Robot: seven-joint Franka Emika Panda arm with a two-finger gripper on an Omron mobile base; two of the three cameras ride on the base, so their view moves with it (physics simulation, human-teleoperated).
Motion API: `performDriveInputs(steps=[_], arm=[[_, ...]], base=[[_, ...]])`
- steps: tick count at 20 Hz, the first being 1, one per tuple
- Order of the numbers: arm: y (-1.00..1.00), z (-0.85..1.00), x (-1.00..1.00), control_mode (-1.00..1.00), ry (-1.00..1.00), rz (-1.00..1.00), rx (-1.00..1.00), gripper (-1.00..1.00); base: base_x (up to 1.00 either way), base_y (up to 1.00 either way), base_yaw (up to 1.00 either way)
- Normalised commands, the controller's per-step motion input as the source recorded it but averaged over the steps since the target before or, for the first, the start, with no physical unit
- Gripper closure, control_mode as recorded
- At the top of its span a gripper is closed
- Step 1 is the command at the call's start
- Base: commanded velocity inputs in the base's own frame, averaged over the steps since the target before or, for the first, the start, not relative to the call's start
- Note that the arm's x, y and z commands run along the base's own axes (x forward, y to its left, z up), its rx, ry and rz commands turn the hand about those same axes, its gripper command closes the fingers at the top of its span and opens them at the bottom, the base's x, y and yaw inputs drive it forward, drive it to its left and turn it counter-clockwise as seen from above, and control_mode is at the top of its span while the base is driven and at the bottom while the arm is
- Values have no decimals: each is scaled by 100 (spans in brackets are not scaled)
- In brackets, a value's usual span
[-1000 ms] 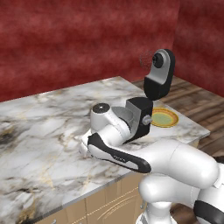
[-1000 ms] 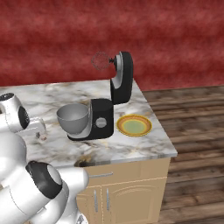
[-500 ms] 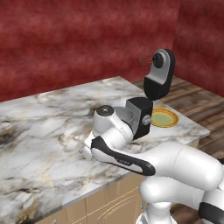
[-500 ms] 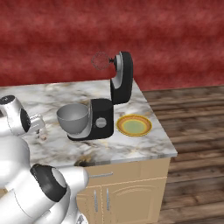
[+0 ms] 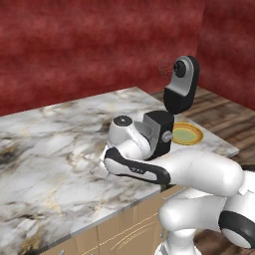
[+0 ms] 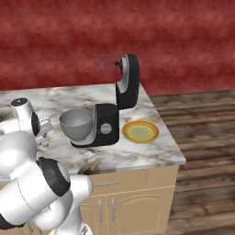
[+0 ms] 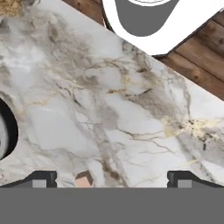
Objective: Add butter and sugar cubes to the stand mixer bowl and then turn on the stand mixer to begin making frosting.
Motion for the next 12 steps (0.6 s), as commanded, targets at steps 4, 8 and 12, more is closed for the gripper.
performDriveInputs(steps=[4, 8, 12], arm=[[14, 0, 31, -100, 12, 1, -4, -100], [13, -1, 29, -100, 13, 2, -3, -100], [18, -17, 8, -100, 7, 5, -6, -100]], base=[[0, 0, 0], [0, 0, 0], [0, 0, 0]])
